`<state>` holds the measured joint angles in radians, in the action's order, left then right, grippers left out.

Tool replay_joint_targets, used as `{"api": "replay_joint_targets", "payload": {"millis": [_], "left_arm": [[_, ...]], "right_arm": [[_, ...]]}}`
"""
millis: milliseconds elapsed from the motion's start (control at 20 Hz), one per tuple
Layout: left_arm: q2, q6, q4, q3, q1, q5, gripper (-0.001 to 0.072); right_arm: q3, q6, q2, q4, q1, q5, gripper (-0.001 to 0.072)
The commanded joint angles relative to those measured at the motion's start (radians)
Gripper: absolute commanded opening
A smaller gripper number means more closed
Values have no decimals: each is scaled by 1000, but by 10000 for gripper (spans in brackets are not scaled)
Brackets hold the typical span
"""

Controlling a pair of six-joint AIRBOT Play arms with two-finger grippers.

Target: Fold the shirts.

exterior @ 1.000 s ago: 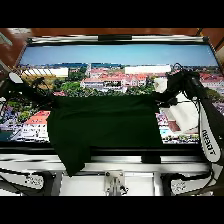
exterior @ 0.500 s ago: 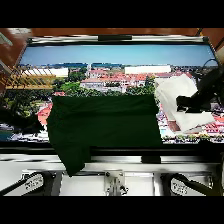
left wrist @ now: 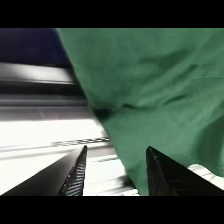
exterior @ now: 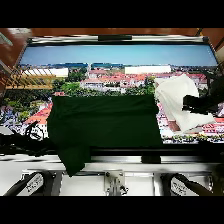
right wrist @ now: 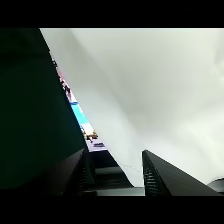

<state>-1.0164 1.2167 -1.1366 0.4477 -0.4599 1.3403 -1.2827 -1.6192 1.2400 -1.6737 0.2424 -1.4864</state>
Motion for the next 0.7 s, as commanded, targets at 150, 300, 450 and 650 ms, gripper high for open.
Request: {"api": "replay_joint_targets", "payload": {"millis": [150, 300, 450, 650], "left_arm": [[-31, -14, 11, -31, 92, -81, 463], [-68, 11, 50, -31, 149, -116, 447], [-109, 6, 113, -31, 193, -130, 177], [-105, -38, 113, -30, 171, -108, 31]], "right_arm": [[2, 20, -3, -4, 3, 2, 459], [3, 22, -3, -4, 3, -4, 459], [33, 16, -3, -18, 3, -25, 459], [269, -66, -31, -251, 3, -52, 552]]}}
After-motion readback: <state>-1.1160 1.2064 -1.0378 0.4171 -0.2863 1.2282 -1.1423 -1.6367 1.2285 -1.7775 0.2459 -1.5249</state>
